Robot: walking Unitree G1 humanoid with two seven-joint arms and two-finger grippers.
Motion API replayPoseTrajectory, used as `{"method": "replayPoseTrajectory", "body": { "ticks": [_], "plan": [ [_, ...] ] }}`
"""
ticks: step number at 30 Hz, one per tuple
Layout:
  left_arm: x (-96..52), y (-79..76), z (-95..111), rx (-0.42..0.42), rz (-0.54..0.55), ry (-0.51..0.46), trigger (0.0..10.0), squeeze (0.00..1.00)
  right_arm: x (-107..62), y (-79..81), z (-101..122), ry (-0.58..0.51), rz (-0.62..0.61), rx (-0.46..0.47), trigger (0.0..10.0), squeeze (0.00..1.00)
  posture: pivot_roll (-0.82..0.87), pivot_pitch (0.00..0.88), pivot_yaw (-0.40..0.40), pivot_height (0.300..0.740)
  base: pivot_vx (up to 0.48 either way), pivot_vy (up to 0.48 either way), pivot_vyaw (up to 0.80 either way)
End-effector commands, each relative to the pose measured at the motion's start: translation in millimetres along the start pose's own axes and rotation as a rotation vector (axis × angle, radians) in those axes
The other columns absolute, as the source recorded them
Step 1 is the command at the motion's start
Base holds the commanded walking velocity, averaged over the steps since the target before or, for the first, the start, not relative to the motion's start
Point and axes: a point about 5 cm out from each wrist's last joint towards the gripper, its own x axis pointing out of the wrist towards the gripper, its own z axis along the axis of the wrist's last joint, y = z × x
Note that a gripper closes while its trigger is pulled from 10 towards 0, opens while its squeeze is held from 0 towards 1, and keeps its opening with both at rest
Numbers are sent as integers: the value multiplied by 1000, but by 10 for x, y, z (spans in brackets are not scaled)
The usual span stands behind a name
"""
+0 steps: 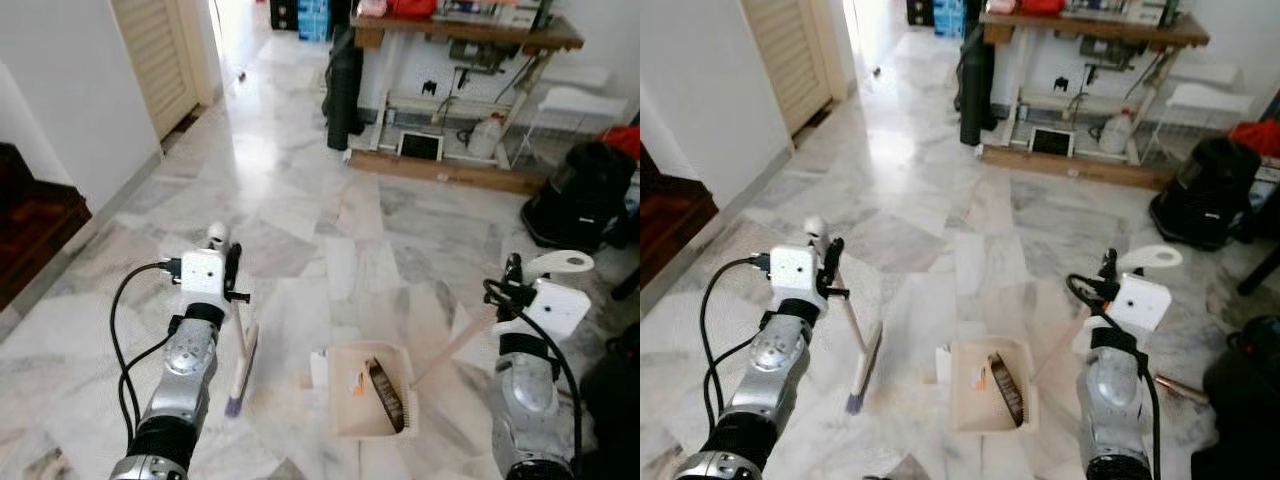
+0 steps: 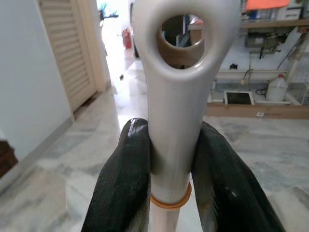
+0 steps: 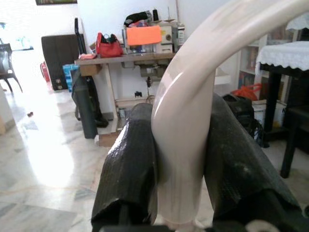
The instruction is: Sweep floor
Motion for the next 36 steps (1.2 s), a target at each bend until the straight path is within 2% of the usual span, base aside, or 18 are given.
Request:
{"method": "replayPoseTrajectory", "body": {
  "ticks": [1,9,12,17,25,36],
  "plan": [
    [44,52,78,12,16,-39,10000,0,57,18,82,-39,2,10,10000,0,168,0,-65,740,0,0,800],
    [63,159,99,17,49,-43,10000,0,62,109,65,-28,9,34,10000,0,181,0,-72,740,0,0,800],
    [27,87,47,18,36,-26,10000,0,48,123,57,-25,21,34,10000,0,172,0,-72,740,0,0,800],
    [-8,-19,22,27,-8,-19,10000,0,34,58,42,-21,8,27,10000,0,176,0,-67,740,0,0,800],
    [-22,-20,16,17,5,-18,10000,0,60,65,55,-23,10,27,10000,0,177,0,-79,740,0,0,800],
    [-86,28,-22,22,39,1,10000,0,46,102,32,-4,23,56,10000,0,183,0,-88,740,0,0,41]
  ]
}}
